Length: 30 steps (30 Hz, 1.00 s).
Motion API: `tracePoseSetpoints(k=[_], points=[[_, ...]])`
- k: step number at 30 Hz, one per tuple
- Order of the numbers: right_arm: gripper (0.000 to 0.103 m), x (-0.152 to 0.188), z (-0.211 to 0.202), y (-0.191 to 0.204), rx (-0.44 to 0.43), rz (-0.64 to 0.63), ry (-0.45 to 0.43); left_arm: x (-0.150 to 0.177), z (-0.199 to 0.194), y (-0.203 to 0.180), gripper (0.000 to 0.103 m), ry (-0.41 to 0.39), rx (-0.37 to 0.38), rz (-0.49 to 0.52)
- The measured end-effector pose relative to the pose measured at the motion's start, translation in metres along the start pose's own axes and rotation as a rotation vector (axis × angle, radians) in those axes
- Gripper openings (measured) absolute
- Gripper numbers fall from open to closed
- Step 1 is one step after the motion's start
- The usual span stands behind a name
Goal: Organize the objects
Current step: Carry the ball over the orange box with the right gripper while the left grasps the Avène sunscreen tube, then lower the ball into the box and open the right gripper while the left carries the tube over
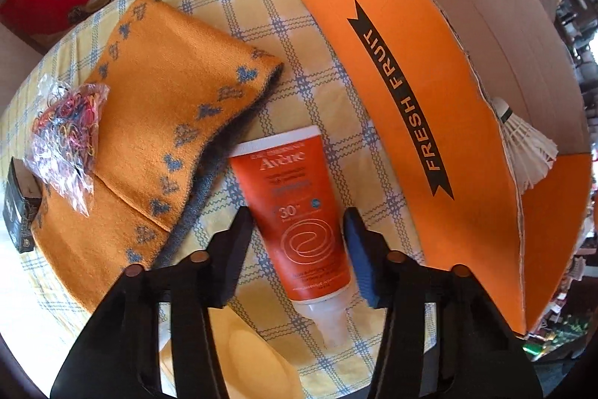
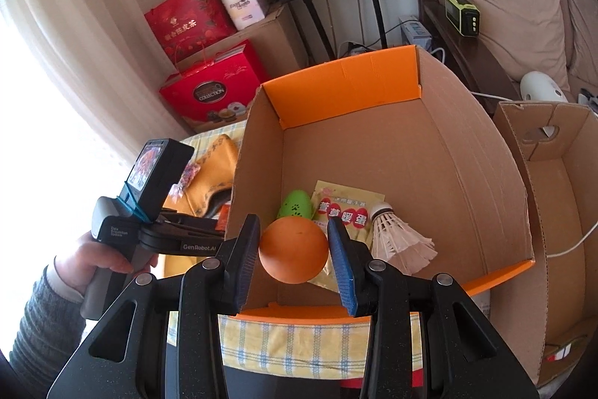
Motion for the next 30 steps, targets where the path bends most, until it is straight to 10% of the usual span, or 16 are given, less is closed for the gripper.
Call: tracePoseSetpoints(k=[16,30], points=[[0.038,-0.007,-0.013,-0.031,0.04,0.044,-0.032,-0.015,-0.083,-0.003,0.04,-0.229,0.137,-0.033],[0.038,-0.011,-0.02,-0.061,0.099,0.063,-0.045,-0.037,-0.121,-0.104,0.04,-0.281,0.261,0.078]])
Point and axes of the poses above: each gripper's, at about its wrist camera, not at the fingertips, and z roughly the way its jaws point, y to its left, x to its underside, the point moved 10 cm from there along z, roughly the way its jaws point, and after that the axes turned 10 degrees about x, right-handed, at the moved point
